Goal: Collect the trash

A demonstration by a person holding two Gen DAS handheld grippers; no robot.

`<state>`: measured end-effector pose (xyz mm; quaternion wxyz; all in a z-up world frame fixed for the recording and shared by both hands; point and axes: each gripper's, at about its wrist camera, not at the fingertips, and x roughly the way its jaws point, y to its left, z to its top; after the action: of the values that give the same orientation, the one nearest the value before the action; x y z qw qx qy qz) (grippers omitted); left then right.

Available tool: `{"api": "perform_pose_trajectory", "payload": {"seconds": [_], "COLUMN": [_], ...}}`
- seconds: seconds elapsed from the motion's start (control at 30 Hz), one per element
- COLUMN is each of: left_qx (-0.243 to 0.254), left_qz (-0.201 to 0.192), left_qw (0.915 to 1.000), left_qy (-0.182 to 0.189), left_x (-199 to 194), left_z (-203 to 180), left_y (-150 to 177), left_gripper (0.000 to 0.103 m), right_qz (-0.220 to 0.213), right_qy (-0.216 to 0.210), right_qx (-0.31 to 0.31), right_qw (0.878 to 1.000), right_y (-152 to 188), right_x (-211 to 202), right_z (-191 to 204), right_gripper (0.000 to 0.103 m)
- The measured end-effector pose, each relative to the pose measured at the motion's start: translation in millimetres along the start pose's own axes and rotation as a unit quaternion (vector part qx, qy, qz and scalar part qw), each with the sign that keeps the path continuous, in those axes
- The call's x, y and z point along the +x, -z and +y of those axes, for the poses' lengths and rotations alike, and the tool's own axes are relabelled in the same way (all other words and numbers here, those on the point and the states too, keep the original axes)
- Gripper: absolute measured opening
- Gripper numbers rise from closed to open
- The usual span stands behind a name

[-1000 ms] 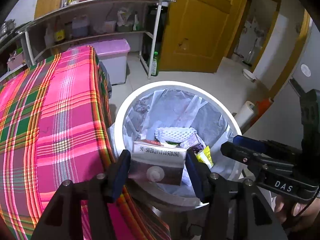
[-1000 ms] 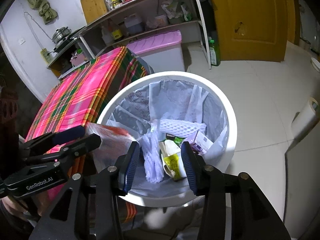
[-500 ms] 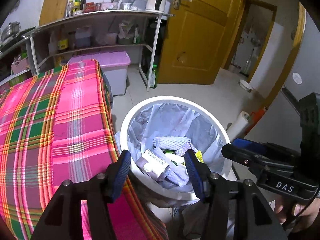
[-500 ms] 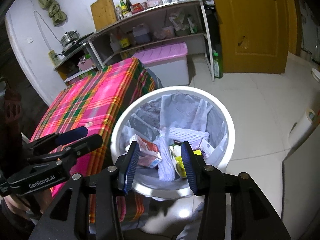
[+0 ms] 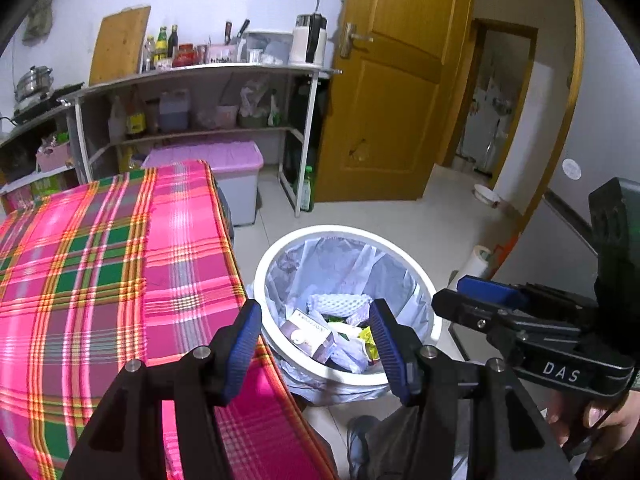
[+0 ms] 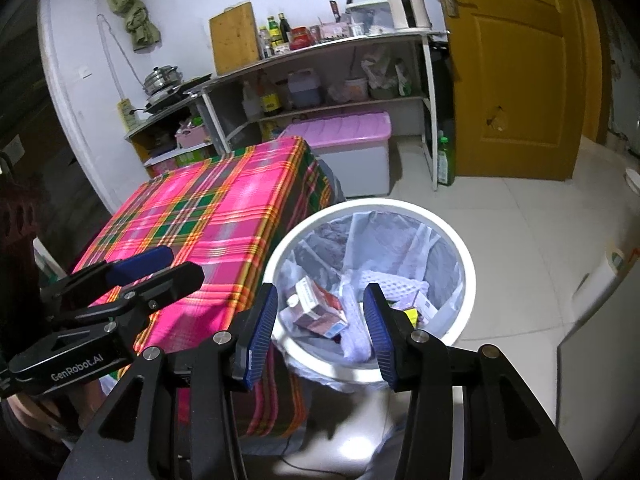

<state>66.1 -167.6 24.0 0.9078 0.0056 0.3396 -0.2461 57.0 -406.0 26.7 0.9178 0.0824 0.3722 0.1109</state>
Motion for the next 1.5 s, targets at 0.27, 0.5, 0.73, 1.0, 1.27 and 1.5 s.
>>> {"api": "perform_pose_trajectory", "payload": {"seconds": [0.27, 0.5, 0.73, 1.0, 1.27, 1.5], "left_qx": [0.001, 0.001, 0.0, 0.001, 0.001, 0.001], "left_qz": [-0.026, -0.036, -0.041, -0.042, -0.04, -0.04], "left_qw": [0.9996, 0.9992, 0.9989, 0.9988, 0.9989, 0.9988], "left_qy": [-0.008, -0.018, -0.024, -0.026, -0.026, -0.027], "left_x": [-28.6, -42.3, -51.2, -53.7, -54.8, -55.5], "left_z": [-1.5, 2.1, 1.2, 1.1, 1.3, 1.0], "left_y": [10.3, 16.4, 22.1, 24.4, 26.0, 26.9], "left_gripper": [0.056, 0.056, 0.056, 0.056, 0.056, 0.056], "right_qz": [-0.011, -0.021, -0.027, -0.027, -0.026, -0.026], "right_qy": [-0.001, -0.002, -0.001, 0.0, -0.001, -0.001], "right_qx": [-0.018, -0.027, -0.037, -0.039, -0.039, -0.039], "right_qw": [1.0, 0.999, 0.999, 0.999, 0.999, 0.999], "right_y": [5.9, 8.4, 12.6, 16.2, 16.6, 16.8], "right_x": [-14.5, -23.2, -30.8, -32.6, -32.5, -32.3], "right_z": [17.2, 26.2, 32.0, 32.9, 32.5, 32.6], "right_gripper": [0.047, 0.048, 0.048, 0.049, 0.049, 0.049]}}
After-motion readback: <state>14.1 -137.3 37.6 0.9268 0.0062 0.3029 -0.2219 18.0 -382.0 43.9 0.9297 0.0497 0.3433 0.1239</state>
